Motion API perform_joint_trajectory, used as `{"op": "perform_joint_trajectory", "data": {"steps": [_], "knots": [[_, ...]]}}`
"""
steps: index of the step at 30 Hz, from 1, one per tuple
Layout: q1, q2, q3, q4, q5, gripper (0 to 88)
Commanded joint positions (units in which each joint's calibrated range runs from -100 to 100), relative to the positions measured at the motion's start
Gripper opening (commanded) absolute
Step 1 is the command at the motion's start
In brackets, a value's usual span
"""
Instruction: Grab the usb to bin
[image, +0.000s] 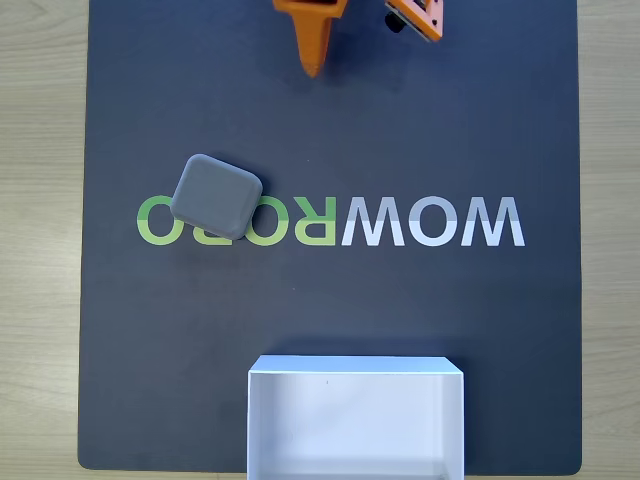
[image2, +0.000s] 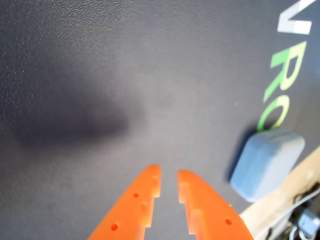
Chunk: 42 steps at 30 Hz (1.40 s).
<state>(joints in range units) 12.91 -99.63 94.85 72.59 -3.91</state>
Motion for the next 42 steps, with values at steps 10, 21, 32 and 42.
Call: {"op": "perform_joint_trajectory", "data": {"steps": [10, 21, 32, 42], "knots": [[-0.3, 0.5, -3.1, 1.0, 0.1, 3.6], [0.2, 7.8, -7.2, -2.4, 0.2, 4.0], [0.3, 46.5, -35.6, -13.1, -0.1, 4.4], [7.7, 75.6, -64.0, -5.2, 0.2, 4.4]]}}
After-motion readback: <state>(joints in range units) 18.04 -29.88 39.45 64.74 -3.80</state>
